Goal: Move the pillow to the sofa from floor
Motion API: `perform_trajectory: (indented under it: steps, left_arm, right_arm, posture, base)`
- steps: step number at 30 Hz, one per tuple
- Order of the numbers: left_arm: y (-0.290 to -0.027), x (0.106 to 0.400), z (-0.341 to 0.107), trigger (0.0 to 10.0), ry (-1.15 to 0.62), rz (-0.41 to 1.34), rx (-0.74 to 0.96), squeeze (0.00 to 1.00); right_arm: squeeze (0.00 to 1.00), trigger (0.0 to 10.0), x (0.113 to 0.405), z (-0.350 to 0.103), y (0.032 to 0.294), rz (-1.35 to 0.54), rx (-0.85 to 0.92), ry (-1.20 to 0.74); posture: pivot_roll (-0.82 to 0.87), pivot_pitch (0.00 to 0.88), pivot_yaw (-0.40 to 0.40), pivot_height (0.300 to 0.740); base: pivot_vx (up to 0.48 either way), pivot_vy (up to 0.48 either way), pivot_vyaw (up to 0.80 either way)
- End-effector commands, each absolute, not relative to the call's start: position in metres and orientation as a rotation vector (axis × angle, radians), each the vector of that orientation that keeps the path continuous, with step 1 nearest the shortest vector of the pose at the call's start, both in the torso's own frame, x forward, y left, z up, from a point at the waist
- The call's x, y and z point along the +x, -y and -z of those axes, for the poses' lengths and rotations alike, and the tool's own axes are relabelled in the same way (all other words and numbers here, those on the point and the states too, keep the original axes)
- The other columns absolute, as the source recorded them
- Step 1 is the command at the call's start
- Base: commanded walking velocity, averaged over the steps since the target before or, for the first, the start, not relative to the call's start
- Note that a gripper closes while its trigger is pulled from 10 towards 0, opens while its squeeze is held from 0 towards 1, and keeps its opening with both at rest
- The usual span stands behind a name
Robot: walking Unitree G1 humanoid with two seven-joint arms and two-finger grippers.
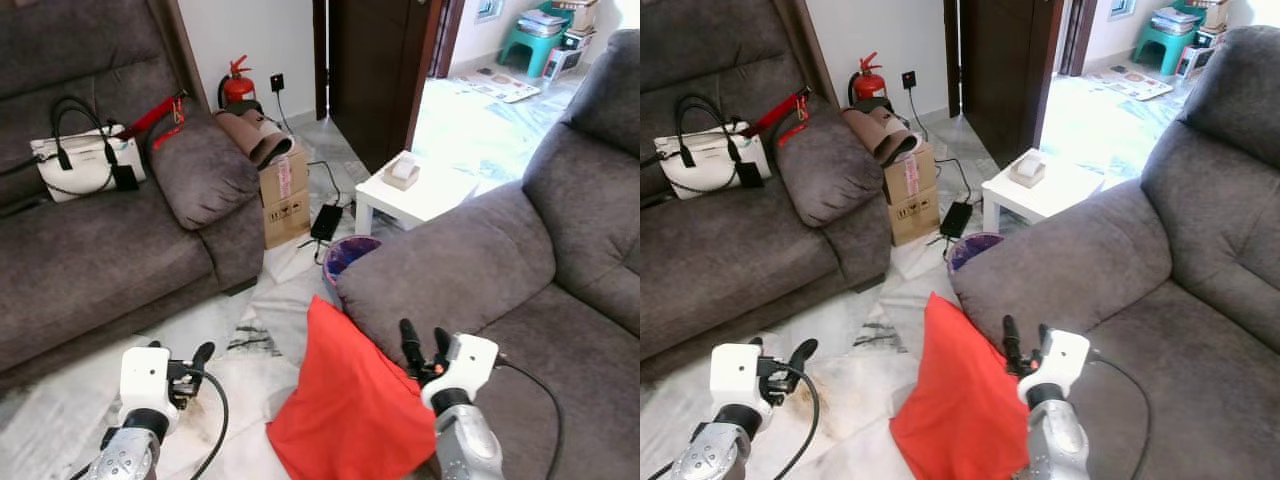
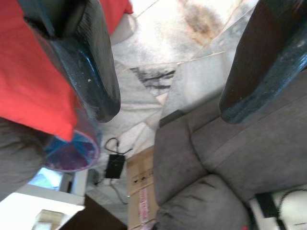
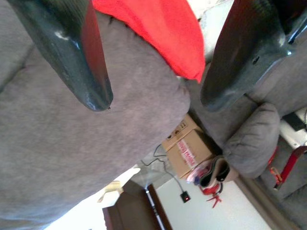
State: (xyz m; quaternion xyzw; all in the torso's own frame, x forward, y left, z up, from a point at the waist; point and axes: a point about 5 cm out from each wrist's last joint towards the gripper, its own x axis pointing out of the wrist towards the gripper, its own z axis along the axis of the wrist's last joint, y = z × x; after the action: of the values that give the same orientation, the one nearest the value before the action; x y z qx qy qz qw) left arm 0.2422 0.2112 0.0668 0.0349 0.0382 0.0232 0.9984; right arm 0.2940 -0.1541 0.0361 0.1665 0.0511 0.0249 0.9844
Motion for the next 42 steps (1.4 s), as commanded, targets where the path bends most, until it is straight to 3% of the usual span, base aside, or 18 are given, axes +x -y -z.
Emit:
perform_trajectory:
  steps: [1,10,14,19,32,42]
  left_arm:
    - [-0.215,0.239,-0.067,10.0,-0.086,-0.047,0.091,0.0]
    - [-0.211,0.253,-0.084,10.0,-0.013,0.014,0.235,0.0]
    - [-0.211,0.256,-0.079,10.0,-0.038,0.012,0.192,0.0]
    - [-0.212,0.25,-0.076,10.0,-0.047,0.011,0.18,0.0]
    - [-0.214,0.246,-0.073,10.0,-0.058,-0.005,0.159,0.0]
    - [-0.211,0.246,-0.073,10.0,-0.059,-0.004,0.148,0.0]
  right_arm:
    - [0.0,10.0,0.291,-0.035,0.153,-0.042,0.33,-0.098]
    - [0.0,10.0,0.293,-0.039,0.166,0.046,0.308,-0.07]
    - [0.0,10.0,0.294,-0.039,0.191,0.184,0.271,-0.072]
    - [0.0,10.0,0.295,-0.045,0.205,0.184,0.222,-0.055]
    - [0.0,10.0,0.294,-0.04,0.193,0.112,0.217,-0.081]
    - [0.0,10.0,0.294,-0.04,0.188,0.117,0.227,-0.081]
  posture:
    - [0.08,0.122,0.035,0.74]
    - [0.09,0.119,0.031,0.74]
    - [0.08,0.121,0.03,0.74]
    - [0.08,0.111,0.03,0.74]
    - [0.09,0.093,0.027,0.74]
    - [0.08,0.113,0.028,0.686]
  base:
    - [0.0,0.0,0.0]
    - [0.0,0.0,0.0]
    - [0.0,0.0,0.0]
    - [0.0,0.0,0.0]
    - [0.0,0.0,0.0]
    - [0.0,0.0,0.0]
